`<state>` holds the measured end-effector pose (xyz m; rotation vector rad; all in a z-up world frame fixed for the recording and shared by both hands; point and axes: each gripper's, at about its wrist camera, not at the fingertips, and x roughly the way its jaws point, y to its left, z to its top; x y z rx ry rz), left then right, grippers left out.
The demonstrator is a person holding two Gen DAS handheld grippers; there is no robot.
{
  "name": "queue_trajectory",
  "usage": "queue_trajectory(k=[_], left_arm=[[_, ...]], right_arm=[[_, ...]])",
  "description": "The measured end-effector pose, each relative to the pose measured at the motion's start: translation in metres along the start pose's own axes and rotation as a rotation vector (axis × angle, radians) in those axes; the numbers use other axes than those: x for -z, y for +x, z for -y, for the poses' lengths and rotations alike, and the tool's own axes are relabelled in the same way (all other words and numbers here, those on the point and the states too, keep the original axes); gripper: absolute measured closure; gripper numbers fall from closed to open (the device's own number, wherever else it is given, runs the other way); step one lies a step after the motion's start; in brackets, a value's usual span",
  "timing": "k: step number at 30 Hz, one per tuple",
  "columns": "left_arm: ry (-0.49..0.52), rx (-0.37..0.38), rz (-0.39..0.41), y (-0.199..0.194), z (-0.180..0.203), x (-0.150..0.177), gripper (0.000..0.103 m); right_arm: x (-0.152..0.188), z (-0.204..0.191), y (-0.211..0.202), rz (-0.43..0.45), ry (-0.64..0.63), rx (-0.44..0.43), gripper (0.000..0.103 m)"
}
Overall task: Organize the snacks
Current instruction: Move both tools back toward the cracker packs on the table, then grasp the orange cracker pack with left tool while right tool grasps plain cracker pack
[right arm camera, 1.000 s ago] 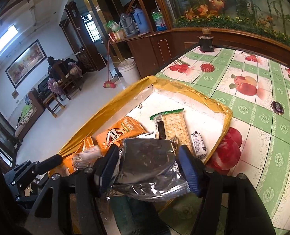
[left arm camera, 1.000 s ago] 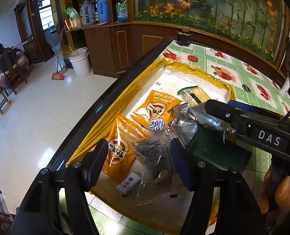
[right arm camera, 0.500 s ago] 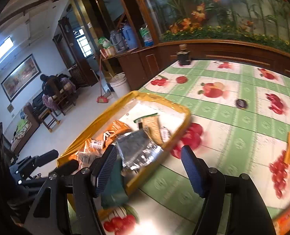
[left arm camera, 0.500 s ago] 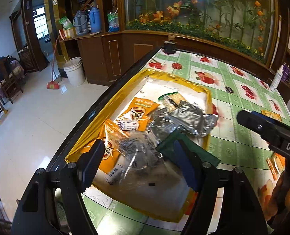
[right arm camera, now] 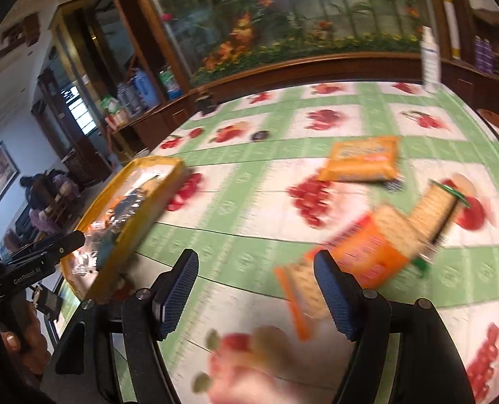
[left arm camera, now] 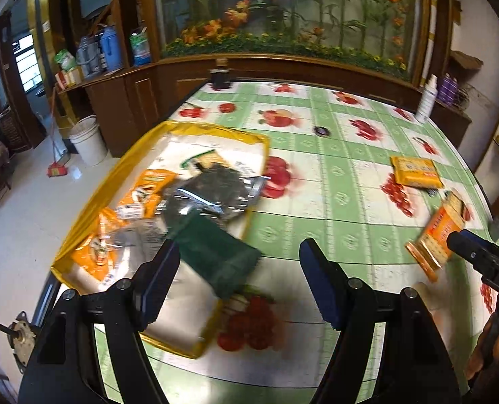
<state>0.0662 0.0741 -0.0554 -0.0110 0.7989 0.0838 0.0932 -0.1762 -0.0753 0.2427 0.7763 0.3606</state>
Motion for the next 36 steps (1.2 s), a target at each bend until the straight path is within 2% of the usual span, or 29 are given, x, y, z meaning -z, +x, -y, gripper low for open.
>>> queue_trajectory(k=[8,15,25,36], left_arm=[[0.107,0.084,-0.025,-0.001,0.061,0.002,0.03],[0.209,0.156,-0.04,0.003,0.112,0.001,0.03],[0.327,0.207,-0.081,0.015,0.162,0.004,0.03],[0.403,0.234,-0.095,0.037,0.199,0.0,0.03]], right_arm=[[0.016,0.063,-0.032,0.037,0.096,0.079,0.03],[0.021,0.096,-0.047,0.056,0.154,0.108,0.029],[0.018,0.119,-0.046,0.058,0.196,0.13,0.025],[0.011,0.135,-0.034,0.038,0.232,0.15,0.024]])
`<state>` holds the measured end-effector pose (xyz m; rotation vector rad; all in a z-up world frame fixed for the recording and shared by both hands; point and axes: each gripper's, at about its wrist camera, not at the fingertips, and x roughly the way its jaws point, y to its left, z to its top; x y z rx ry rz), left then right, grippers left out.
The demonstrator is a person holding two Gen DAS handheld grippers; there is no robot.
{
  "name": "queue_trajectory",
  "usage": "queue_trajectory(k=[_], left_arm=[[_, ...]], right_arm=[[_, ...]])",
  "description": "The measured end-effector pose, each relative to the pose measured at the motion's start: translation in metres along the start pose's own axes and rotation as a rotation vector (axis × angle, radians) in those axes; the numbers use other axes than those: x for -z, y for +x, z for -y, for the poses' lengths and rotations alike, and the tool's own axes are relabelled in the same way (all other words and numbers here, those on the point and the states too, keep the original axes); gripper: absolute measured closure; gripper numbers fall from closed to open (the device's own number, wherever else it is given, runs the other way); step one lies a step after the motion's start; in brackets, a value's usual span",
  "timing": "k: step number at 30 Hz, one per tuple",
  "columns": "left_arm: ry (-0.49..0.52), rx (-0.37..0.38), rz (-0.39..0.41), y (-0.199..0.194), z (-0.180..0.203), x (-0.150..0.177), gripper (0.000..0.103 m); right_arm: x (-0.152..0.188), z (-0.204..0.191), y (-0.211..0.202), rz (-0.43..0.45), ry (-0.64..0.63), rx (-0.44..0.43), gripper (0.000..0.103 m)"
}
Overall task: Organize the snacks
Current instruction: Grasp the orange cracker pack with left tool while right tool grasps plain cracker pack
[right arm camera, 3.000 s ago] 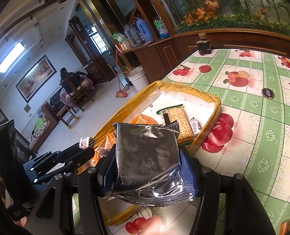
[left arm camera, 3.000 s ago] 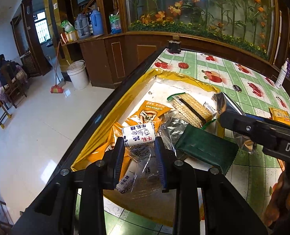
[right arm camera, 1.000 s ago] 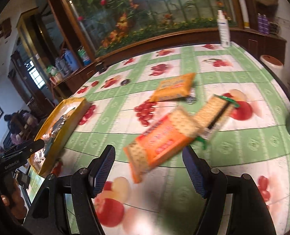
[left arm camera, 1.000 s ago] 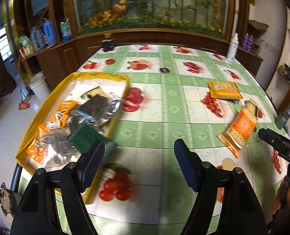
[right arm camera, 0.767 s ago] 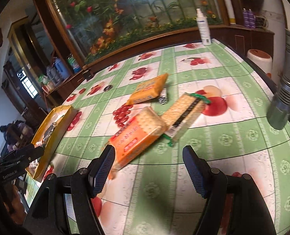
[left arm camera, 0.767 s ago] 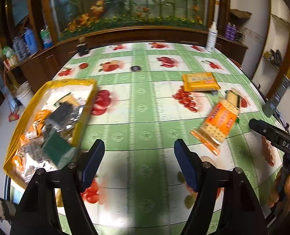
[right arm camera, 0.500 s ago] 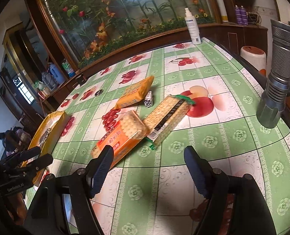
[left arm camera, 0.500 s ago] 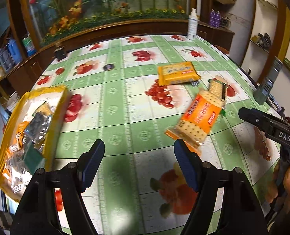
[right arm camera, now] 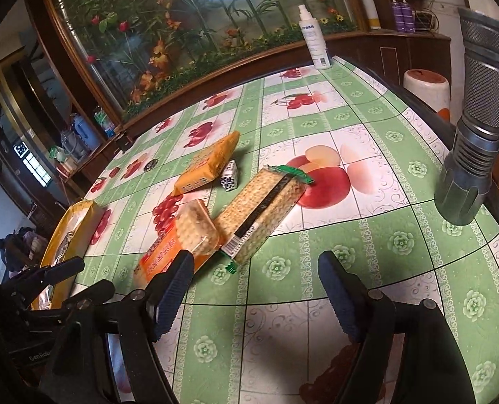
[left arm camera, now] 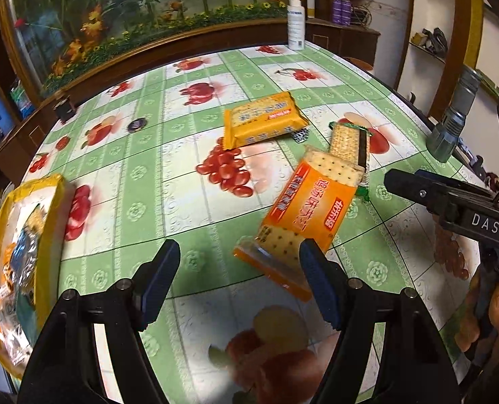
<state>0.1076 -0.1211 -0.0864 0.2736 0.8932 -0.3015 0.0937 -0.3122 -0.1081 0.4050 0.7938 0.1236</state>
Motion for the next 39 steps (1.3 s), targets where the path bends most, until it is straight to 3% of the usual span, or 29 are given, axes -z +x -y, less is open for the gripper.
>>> queue_trajectory(k=[5,15,19,26,30,32,38,39], left_arm=[[0.046,0.03,-0.018,0.02,0.012,-0.011,0.03],[0.003,0.146,-0.024,0.042,0.005,-0.043,0.029],[-0.005,0.189,-0.033,0.053,0.006,-0.053,0.021],[-0.013,0.336,-0.066,0.053,0.004,-0.056,0.021],[0.046,0.296,-0.066,0.057,0.019,-0.058,0.021],[0.065,0.318,-0.073,0.062,0.026,-0.057,0.019],[0.13,0.191,-0.094,0.075,0.036,-0.046,0.019],[0.116,0.171,-0.086,0.076,0.031,-0.044,0.025]], right_arm=[[-0.007,0.004,0.013,-0.029,0.027,0.023,0.024],[-0.03,0.0,0.036,-0.044,0.065,0.043,0.024],[-0.039,0.007,0.041,-0.043,0.102,0.053,0.024],[-0.048,0.015,0.052,-0.046,0.159,0.028,0.022],[-0.051,0.026,0.049,-0.034,0.186,0.046,0.022],[-0.051,0.03,0.052,-0.046,0.198,0.05,0.022],[-0.056,0.018,0.063,-0.061,0.153,0.081,0.021],[-0.057,0.015,0.066,-0.064,0.139,0.097,0.021]])
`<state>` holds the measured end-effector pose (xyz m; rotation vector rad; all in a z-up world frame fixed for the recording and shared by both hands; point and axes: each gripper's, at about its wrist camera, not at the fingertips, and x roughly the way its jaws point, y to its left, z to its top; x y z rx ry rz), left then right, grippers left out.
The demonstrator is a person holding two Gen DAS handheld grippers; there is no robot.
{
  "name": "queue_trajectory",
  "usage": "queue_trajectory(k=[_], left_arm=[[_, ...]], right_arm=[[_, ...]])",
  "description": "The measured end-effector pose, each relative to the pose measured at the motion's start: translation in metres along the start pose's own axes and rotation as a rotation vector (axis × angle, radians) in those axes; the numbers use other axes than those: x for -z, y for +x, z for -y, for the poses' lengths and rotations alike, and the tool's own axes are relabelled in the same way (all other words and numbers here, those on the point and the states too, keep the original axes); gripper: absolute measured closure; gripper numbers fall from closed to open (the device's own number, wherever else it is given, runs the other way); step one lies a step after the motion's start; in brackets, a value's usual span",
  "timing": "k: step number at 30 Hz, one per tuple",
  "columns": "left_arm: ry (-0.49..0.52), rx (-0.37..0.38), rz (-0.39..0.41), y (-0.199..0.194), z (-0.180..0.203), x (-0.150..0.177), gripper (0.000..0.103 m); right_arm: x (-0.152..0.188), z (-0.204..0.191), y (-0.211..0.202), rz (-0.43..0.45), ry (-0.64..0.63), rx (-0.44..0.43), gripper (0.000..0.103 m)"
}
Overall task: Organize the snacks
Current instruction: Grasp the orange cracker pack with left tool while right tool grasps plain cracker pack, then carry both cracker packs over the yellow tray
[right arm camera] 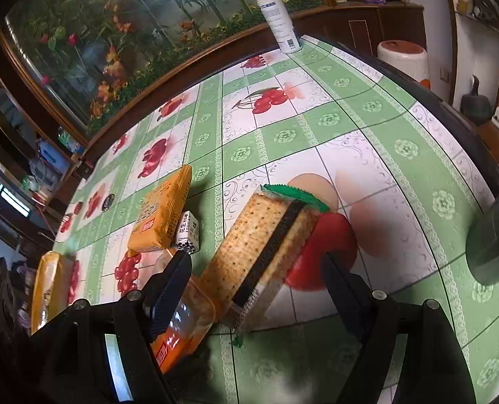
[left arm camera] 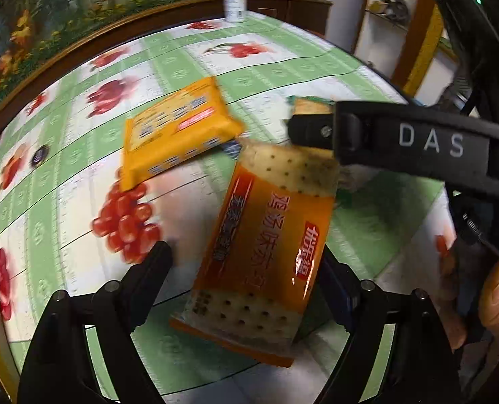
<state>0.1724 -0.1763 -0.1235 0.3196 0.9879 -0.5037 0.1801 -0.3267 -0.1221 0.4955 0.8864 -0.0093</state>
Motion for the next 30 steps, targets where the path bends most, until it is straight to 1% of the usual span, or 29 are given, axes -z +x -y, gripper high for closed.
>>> queue_trajectory(k=[1,2,3,6,9,10,12,13,14,16,18,20,22,23,26,30], left_arm=[[-0.022,0.001,0.015,-0.003,-0.007,0.002,0.039],[-0.035,-0.019,0.016,-0.005,-0.013,0.005,0.042],[-0.052,-0.028,0.018,-0.007,-0.02,0.008,0.051],[-0.107,-0.057,0.01,-0.015,-0.045,0.021,0.051],[-0.176,-0.07,0.003,-0.024,-0.068,0.039,0.051],[-0.198,-0.07,0.003,-0.028,-0.073,0.045,0.051],[-0.246,-0.058,0.006,-0.036,-0.088,0.057,0.051],[-0.265,-0.057,0.008,-0.04,-0.092,0.062,0.051],[-0.284,-0.056,0.013,-0.045,-0.097,0.067,0.051],[-0.318,-0.047,0.021,-0.053,-0.105,0.078,0.051],[-0.348,-0.038,0.028,-0.061,-0.113,0.086,0.051],[-0.359,-0.047,0.037,-0.068,-0.117,0.092,0.051],[-0.375,-0.054,0.049,-0.077,-0.119,0.1,0.051],[-0.382,-0.059,0.054,-0.081,-0.12,0.103,0.051],[-0.401,-0.089,0.077,-0.096,-0.122,0.115,0.051],[-0.433,-0.127,0.111,-0.118,-0.126,0.133,0.051]], right_arm=[[-0.001,-0.004,0.003,-0.002,-0.014,0.016,0.021],[-0.003,-0.007,0.007,-0.003,-0.03,0.031,0.021],[-0.003,-0.013,0.01,-0.005,-0.053,0.053,0.021],[-0.004,-0.027,0.021,-0.01,-0.133,0.142,0.021],[0.0,-0.038,0.029,-0.01,-0.22,0.224,0.021],[0.003,-0.042,0.031,-0.008,-0.253,0.249,0.022],[0.006,-0.045,0.03,-0.007,-0.288,0.272,0.03],[0.008,-0.045,0.028,-0.004,-0.295,0.269,0.038],[0.01,-0.045,0.026,-0.002,-0.301,0.263,0.047],[0.016,-0.045,0.019,0.001,-0.309,0.246,0.055],[0.025,-0.046,0.012,0.002,-0.308,0.216,0.055],[0.033,-0.046,0.004,0.001,-0.295,0.175,0.055],[0.042,-0.05,-0.006,0.0,-0.281,0.115,0.055],[0.047,-0.052,-0.012,0.001,-0.268,0.061,0.055],[0.061,-0.066,-0.028,0.002,-0.266,-0.05,0.055],[0.077,-0.089,-0.043,-0.012,-0.265,-0.173,0.055]])
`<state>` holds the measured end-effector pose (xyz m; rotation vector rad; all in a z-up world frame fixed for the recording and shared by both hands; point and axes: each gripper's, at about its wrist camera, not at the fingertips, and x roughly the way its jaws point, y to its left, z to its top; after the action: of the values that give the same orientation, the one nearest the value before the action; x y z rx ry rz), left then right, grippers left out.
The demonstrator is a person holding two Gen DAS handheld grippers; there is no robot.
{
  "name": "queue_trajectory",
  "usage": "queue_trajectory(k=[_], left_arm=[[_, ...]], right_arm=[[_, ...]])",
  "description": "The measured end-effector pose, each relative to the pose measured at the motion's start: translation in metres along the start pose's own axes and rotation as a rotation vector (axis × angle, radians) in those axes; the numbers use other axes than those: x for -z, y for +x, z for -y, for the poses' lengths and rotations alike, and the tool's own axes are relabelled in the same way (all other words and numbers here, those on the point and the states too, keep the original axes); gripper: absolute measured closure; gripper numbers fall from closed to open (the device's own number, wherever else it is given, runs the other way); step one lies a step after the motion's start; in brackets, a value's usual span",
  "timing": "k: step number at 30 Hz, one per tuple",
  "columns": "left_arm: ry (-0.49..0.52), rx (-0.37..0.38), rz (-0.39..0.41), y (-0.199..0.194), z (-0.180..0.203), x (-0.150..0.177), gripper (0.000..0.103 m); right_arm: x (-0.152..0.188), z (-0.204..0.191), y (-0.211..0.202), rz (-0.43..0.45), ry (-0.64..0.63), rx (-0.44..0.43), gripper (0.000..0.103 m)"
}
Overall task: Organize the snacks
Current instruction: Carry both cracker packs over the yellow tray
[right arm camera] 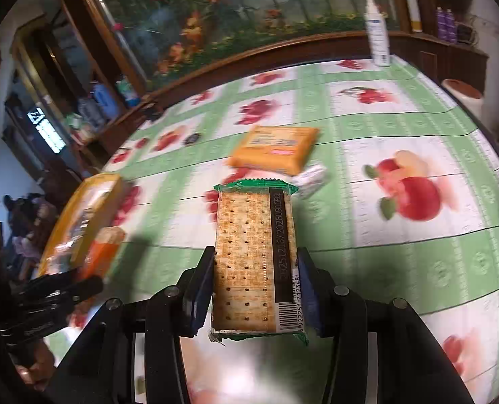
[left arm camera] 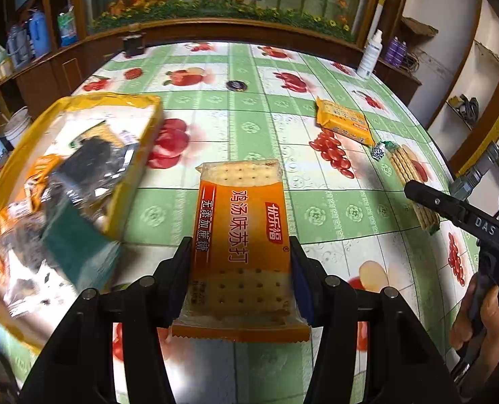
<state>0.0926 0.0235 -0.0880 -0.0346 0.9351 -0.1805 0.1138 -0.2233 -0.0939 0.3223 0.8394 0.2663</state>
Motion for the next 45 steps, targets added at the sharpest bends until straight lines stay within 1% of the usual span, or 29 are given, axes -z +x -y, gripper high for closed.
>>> queue_trajectory(k=[4,8,13,16,23,29,34,45], left_arm=[[-0.039,-0.042,0.046,-0.024,-0.015,0.006,0.051],[-0.071,-0.117,0.099,-0.047,-0.032,0.007,0.051],[-0.093,-0.212,0.159,-0.067,-0.051,0.009,0.051],[-0.111,-0.242,0.183,-0.076,-0.064,0.013,0.051],[-0.155,-0.275,0.213,-0.089,-0.089,0.019,0.051],[-0.192,-0.298,0.22,-0.092,-0.109,0.023,0.051],[-0.218,-0.31,0.217,-0.09,-0.124,0.025,0.051],[-0.254,-0.343,0.206,-0.085,-0.146,0.027,0.051]], right_arm=[[0.005,-0.031,-0.006,0.0,-0.024,-0.09,0.056],[0.005,-0.06,-0.012,0.006,-0.048,-0.168,0.056],[0.006,-0.099,-0.015,0.0,-0.101,-0.244,0.056],[0.007,-0.12,-0.015,-0.008,-0.13,-0.281,0.056],[0.011,-0.168,-0.012,-0.023,-0.191,-0.346,0.056],[0.012,-0.199,-0.006,-0.041,-0.232,-0.378,0.056],[0.012,-0.218,0.003,-0.056,-0.254,-0.391,0.056],[0.007,-0.237,0.038,-0.102,-0.26,-0.418,0.056]])
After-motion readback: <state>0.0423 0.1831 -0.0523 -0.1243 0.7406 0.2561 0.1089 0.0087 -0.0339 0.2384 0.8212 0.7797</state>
